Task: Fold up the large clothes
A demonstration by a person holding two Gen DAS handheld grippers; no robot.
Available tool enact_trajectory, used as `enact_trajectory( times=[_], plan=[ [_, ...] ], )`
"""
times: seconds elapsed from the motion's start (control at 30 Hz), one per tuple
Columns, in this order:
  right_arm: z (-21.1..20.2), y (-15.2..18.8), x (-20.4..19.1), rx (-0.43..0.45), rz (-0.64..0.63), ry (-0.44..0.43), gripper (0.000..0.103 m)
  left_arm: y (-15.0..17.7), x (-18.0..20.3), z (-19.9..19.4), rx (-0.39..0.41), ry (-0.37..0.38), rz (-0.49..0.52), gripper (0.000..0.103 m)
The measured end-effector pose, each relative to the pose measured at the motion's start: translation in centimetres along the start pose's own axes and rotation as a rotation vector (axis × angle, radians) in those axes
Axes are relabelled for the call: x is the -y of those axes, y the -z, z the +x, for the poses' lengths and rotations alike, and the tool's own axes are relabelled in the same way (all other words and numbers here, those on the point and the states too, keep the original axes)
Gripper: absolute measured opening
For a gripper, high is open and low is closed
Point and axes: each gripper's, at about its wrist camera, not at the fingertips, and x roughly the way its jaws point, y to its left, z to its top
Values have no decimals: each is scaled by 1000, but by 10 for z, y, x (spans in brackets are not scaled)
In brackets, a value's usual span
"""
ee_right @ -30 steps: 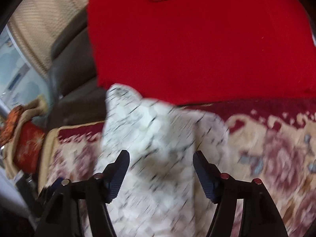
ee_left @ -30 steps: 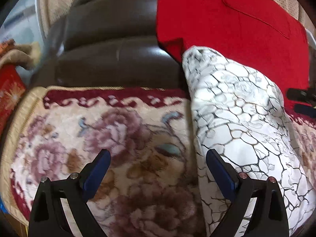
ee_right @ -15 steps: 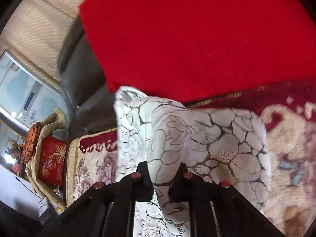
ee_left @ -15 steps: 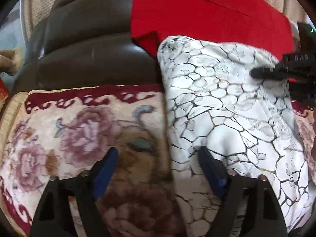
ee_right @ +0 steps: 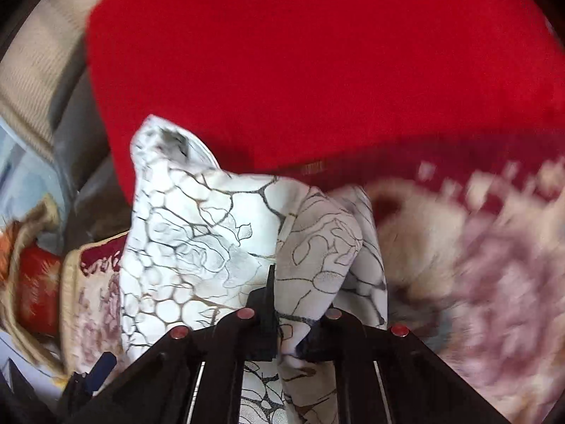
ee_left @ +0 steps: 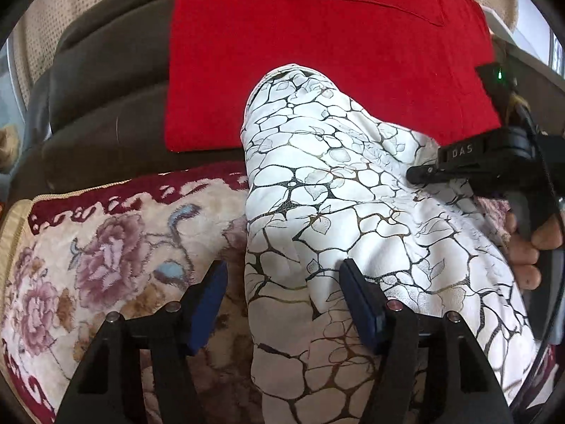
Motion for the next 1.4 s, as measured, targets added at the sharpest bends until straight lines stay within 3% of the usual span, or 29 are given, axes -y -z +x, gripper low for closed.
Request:
enact_trajectory(
  times=[0.07, 0.13, 0.2, 0.43, 0.63, 0.73, 0.83, 0.9, 0.97, 1.07, 1.1, 1.13, 1.17, 1.23, 1.4],
  plan=[
    [-2, 0, 0, 9, 11, -26, 21, 0, -3, -5, 10, -22, 25, 73],
    [-12, 0, 7, -5, 40, -46, 47, -1, -8, -15, 24, -48, 37, 78],
    [-23, 2, 9, -20, 66, -53, 63, 0, -18, -25, 36, -37, 25, 79],
    [-101, 37, -17, 88, -17, -85, 63, 14, -30, -50, 61, -82, 40, 79],
    [-131, 90, -56, 81, -144, -111, 63, 23, -36, -51, 63, -89, 58, 79],
    [-125, 121, -63, 42, -167, -73, 63, 25, -35, -54, 63, -87, 57, 79],
    [-116, 141, -67, 33, -187, 42, 64, 26, -36, -53, 58, -81, 54, 79],
    [-107, 148, -60, 22, -168, 75, 72, 27, -36, -53, 56, -78, 54, 79],
    [-93, 151, -50, -19, -120, 78, 72, 27, -35, -52, 55, -81, 59, 79],
    [-82, 151, -40, -23, -57, 16, 71, 27, -34, -50, 55, -86, 57, 79],
    [-82, 150, -38, -20, -42, -5, 63, 27, -34, -51, 55, -85, 55, 79],
    [-82, 149, -37, -11, -31, -18, 41, 26, -34, -51, 56, -84, 53, 79],
    [-85, 147, -37, 1, -37, -24, 34, 26, -34, -50, 56, -86, 51, 79],
    [-100, 146, -45, 38, -79, -36, 27, 25, -33, -51, 61, -89, 47, 79],
    [-127, 150, -63, 143, -169, -9, 24, 21, -27, -51, 67, -76, 42, 79]
  ],
)
